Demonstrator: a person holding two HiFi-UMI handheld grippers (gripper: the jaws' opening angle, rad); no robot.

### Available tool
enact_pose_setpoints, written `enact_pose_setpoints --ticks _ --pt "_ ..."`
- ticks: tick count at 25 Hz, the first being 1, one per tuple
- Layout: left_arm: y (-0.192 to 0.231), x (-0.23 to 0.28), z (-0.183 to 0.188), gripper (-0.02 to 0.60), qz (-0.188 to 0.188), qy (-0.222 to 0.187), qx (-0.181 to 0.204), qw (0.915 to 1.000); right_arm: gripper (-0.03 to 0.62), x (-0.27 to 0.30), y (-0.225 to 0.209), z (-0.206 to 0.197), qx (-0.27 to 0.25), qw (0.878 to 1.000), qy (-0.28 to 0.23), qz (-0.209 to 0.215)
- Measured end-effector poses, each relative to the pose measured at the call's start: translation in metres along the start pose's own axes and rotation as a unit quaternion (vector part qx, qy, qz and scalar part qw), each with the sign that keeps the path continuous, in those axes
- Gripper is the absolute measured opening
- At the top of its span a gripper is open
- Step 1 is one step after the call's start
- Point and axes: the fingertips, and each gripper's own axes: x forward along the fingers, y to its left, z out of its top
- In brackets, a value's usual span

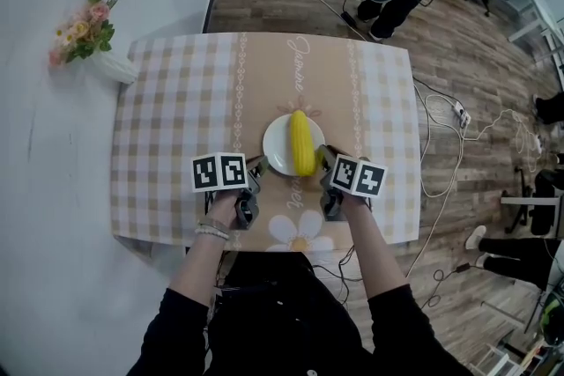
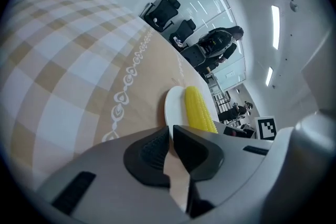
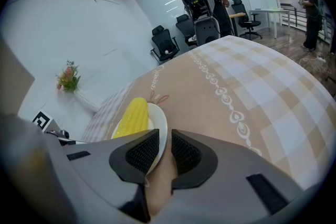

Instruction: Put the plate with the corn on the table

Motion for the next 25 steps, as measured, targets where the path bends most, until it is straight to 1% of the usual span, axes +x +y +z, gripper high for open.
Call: enact_pose_setpoints --ticks 4,7,9,12,14,18,23,25 --pt "-0.003 -0.010 0.008 0.029 0.000 -0.023 0.013 0.9997 0.094 -0.010 -0.004 0.008 -0.011 1.000 -0.016 -0.010" --pt "-0.009 -0.017 0.011 0.026 -0.001 -0.036 0.026 0.9990 0.060 -0.021 -0.008 0.017 -0.019 0.999 -0.043 -0.026" --pt "-0.014 -0.023 0.012 0.025 -0.002 -0.042 0.037 0.9984 0.054 -0.029 -0.008 0.022 -0.023 0.997 -0.059 -0.033" --pt "-0.031 -0.032 0.015 0.023 -0.021 -0.055 0.056 0.9967 0.051 -0.040 0.001 0.028 -0.036 0.995 -0.083 -0.031" --pt "-0.045 -0.040 0.016 0.023 -0.033 -0.066 0.076 0.9944 0.051 -0.047 0.014 0.032 -0.054 0.994 -0.097 -0.023" --pt "-0.071 -0.057 0.020 0.018 -0.043 -0.092 0.122 0.9874 0.051 -0.062 0.040 0.033 -0.090 0.990 -0.112 -0.009" --pt "-0.099 -0.077 0.021 0.015 -0.040 -0.122 0.189 0.9735 0.051 -0.086 0.064 0.034 -0.098 0.986 -0.135 0.016" --pt "-0.108 -0.086 0.022 0.015 -0.039 -0.133 0.210 0.9679 0.051 -0.097 0.073 0.035 -0.104 0.984 -0.144 0.022"
